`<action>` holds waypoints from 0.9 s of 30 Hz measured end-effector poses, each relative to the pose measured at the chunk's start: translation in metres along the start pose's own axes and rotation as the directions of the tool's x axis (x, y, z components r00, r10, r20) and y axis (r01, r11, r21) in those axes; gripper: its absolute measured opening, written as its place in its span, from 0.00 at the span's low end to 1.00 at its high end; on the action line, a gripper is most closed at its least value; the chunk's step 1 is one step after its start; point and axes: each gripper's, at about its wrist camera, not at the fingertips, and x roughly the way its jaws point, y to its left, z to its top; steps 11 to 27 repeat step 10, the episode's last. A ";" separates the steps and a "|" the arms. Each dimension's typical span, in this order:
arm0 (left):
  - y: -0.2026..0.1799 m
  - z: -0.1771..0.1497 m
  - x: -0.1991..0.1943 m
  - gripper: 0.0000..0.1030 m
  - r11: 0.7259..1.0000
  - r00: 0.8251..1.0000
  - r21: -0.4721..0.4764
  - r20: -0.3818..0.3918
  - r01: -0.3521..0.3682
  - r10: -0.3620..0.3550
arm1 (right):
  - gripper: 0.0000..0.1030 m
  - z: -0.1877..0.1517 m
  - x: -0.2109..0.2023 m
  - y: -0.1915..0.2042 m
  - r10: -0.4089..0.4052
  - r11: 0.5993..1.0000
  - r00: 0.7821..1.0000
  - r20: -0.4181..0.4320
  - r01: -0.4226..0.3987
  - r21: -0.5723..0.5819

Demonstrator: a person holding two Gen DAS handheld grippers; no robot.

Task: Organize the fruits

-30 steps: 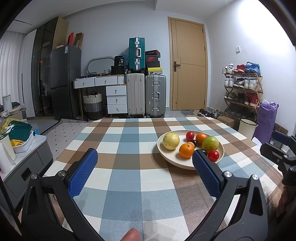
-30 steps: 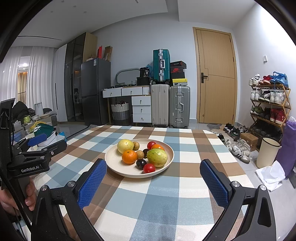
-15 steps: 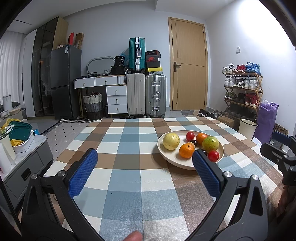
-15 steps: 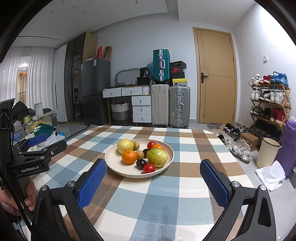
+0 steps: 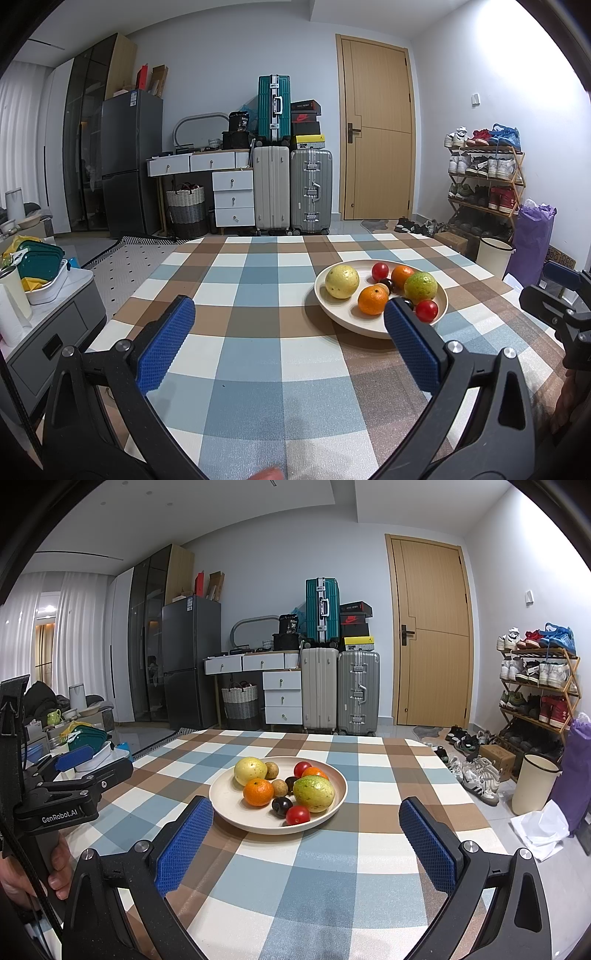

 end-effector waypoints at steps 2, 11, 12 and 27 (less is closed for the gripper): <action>0.000 0.000 0.000 0.99 1.000 1.000 0.000 -0.001 0.000 0.000 | 1.00 0.000 0.000 0.000 0.000 1.000 1.000 0.000 0.000 0.000; 0.001 0.000 0.001 0.99 1.000 1.000 -0.001 -0.002 0.001 -0.001 | 1.00 0.000 0.000 0.000 0.000 1.000 1.000 0.000 0.000 0.000; 0.001 0.000 0.001 0.99 1.000 1.000 -0.001 -0.002 0.001 -0.001 | 1.00 0.000 0.000 0.000 0.000 1.000 1.000 0.000 0.000 0.000; 0.001 0.000 0.001 0.99 1.000 1.000 -0.001 -0.002 0.001 -0.001 | 1.00 0.000 0.000 0.000 0.000 1.000 1.000 0.000 0.000 0.000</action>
